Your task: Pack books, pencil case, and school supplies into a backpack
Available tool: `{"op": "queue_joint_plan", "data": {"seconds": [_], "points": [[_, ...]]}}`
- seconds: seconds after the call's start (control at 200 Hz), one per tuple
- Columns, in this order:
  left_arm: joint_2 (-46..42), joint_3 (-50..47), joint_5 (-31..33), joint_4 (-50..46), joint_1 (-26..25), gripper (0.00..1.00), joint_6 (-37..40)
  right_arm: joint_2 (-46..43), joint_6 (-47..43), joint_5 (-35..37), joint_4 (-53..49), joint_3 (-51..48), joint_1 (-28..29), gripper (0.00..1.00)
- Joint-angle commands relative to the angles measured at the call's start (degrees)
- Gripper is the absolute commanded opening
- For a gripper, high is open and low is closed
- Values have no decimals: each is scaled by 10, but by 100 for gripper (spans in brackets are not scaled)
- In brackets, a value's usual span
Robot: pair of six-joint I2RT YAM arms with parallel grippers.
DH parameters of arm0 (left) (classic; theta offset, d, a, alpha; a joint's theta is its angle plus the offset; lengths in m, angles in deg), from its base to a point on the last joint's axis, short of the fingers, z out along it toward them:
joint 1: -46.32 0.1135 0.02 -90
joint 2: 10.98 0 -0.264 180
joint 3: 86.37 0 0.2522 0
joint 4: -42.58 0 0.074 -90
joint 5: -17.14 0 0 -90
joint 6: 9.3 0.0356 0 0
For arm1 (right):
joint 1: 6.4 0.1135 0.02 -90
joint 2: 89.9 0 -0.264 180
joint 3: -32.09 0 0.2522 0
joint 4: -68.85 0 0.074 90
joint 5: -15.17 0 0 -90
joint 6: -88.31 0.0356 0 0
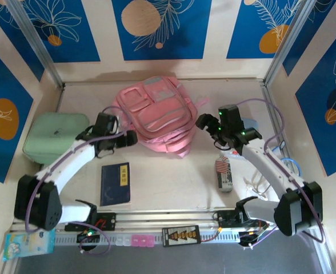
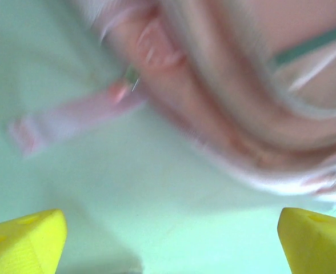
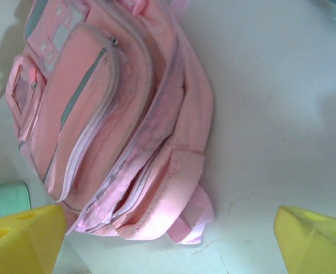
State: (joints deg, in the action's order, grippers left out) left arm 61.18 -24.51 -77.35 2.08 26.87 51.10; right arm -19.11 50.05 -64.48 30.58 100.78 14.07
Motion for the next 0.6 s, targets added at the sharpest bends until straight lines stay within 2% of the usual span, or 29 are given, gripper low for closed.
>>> {"op": "queue_joint_plan", "data": {"seconds": [0.0,0.135,0.255,0.47,0.595], "points": [[-59,-68,5,-79,-7,94,-65,48,-28,1,0,44,20,93],[-125,-137,-31,-91,-27,94,-132,100,-22,-4,-4,83,36,93],[-144,-183,-53,-67,-61,92,-189,113,-15,-1,1,91,45,92],[-97,-211,-44,34,-134,91,-260,112,-7,9,-1,85,48,92],[-52,-212,-74,107,-143,90,-275,110,-10,13,-4,85,49,92]]}}
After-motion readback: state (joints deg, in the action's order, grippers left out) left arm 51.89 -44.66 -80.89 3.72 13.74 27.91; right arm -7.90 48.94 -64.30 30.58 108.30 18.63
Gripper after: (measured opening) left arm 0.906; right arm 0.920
